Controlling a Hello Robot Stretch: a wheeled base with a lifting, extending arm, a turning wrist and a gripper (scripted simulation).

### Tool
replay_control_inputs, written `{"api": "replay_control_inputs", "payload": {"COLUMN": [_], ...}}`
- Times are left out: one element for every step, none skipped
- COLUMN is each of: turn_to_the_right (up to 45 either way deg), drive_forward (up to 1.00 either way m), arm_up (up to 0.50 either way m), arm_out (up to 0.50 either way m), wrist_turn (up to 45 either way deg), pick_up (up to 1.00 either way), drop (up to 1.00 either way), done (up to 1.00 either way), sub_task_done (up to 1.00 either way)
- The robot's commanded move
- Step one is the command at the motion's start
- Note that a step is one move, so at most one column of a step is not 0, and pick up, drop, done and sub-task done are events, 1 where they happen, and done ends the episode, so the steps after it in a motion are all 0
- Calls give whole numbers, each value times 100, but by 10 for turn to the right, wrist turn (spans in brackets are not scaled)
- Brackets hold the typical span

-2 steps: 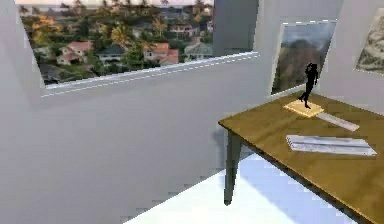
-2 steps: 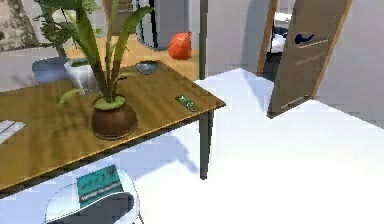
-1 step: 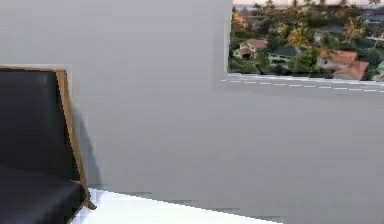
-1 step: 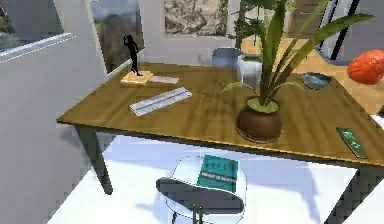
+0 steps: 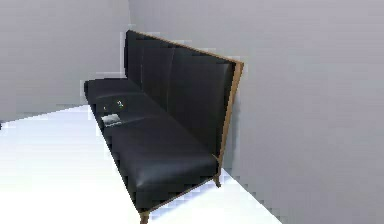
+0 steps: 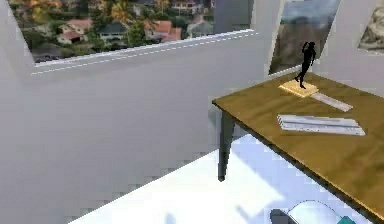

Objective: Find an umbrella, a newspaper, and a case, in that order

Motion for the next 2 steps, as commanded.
{"api": "replay_control_inputs", "payload": {"turn_to_the_right": [-300, 0], "drive_forward": [0, 5], "arm_up": [0, 0], "arm_out": [0, 0], "wrist_turn": [0, 0], "pick_up": [0, 0], "drop": [0, 0], "done": [0, 0], "sub_task_done": [0, 0]}}
